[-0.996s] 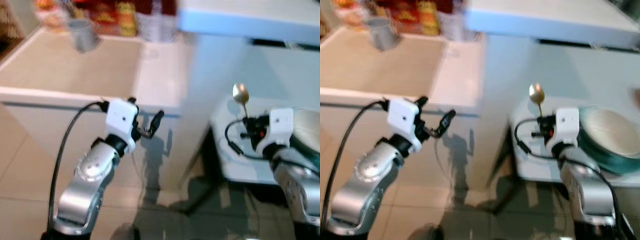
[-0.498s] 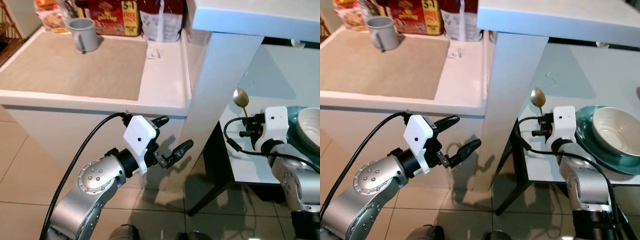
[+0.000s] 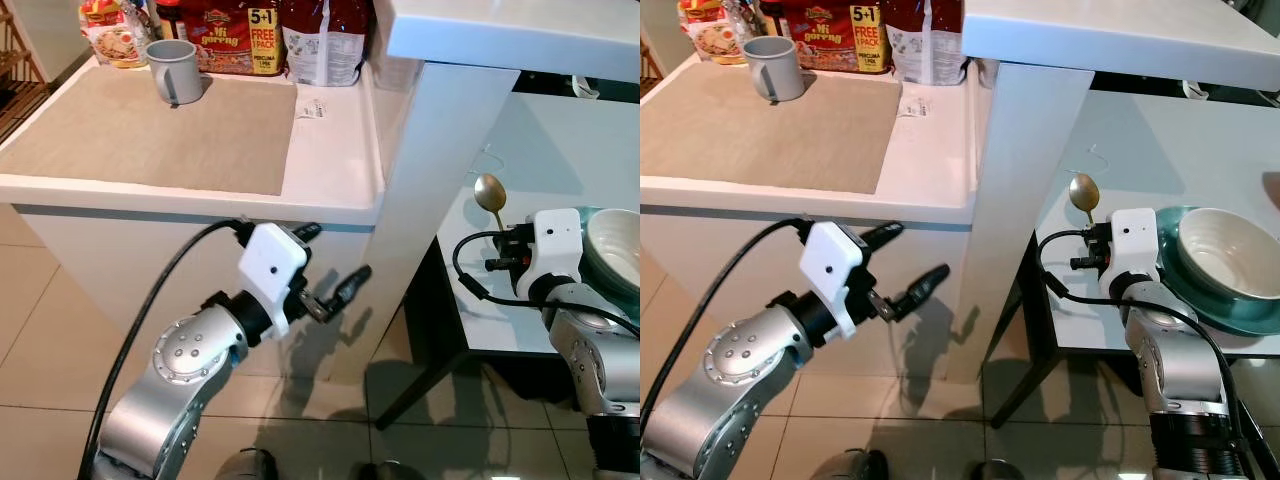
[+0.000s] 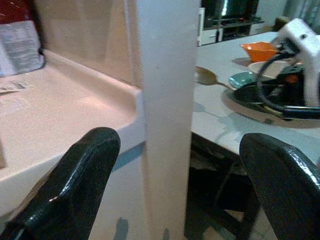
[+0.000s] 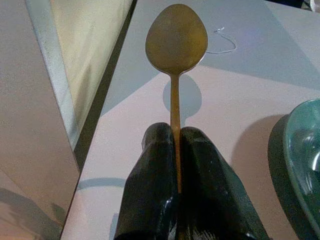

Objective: Setting the table

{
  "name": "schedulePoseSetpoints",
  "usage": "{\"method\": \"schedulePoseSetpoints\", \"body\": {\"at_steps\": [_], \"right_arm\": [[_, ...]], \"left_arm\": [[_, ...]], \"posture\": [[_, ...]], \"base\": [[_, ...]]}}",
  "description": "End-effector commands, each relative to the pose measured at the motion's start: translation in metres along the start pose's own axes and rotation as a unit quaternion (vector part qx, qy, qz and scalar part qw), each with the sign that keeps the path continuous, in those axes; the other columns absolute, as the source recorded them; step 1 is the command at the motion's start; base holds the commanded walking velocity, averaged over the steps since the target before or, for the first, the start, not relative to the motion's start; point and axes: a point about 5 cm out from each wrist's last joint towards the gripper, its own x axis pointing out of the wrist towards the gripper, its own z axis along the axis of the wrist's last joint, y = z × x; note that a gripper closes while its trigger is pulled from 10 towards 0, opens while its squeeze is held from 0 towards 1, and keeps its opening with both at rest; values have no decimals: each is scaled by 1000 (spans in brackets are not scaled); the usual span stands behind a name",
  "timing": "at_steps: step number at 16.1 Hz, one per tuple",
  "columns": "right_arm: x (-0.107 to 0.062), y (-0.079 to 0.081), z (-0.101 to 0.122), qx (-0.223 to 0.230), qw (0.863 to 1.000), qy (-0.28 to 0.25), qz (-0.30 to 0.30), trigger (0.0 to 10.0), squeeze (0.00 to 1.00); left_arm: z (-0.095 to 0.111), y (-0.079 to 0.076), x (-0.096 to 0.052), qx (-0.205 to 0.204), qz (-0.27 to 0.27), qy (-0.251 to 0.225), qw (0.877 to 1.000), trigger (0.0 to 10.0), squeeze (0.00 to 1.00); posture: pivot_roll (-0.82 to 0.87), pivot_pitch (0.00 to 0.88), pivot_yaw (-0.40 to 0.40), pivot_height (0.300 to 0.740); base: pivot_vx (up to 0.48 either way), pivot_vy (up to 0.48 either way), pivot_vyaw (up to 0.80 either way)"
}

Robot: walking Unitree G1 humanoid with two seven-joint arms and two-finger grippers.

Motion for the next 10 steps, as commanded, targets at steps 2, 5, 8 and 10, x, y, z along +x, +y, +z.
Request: {"method": "schedulePoseSetpoints", "body": {"at_steps": [2, 5, 8, 10], "right_arm": [[0, -3, 4, -2, 1000, -7, -3, 10000, 0], [1, 1, 1, 2, 1000, -2, 6, 10000, 0], [0, 8, 2, 10, 1000, -8, 25, 10000, 0], [0, 17, 6, 18, 998, -21, 50, 10000, 0]], "left_arm": [[1, 2, 2, 3, 6, -1, 1000, 10000, 0], [0, 3, 2, 7, 6, 1, 1000, 10000, 0], [-1, 1, 2, -1, -4, 1, 1000, 10000, 0], [1, -1, 1, 0, -15, -7, 1000, 10000, 0]], "posture": [[-19, 113, -53, 740], [-19, 112, -53, 740], [-19, 109, -54, 740], [-17, 106, -53, 740]], "base": [[0, -480, 0], [0, -480, 0], [0, 0, 0], [0, 0, 0]]}}
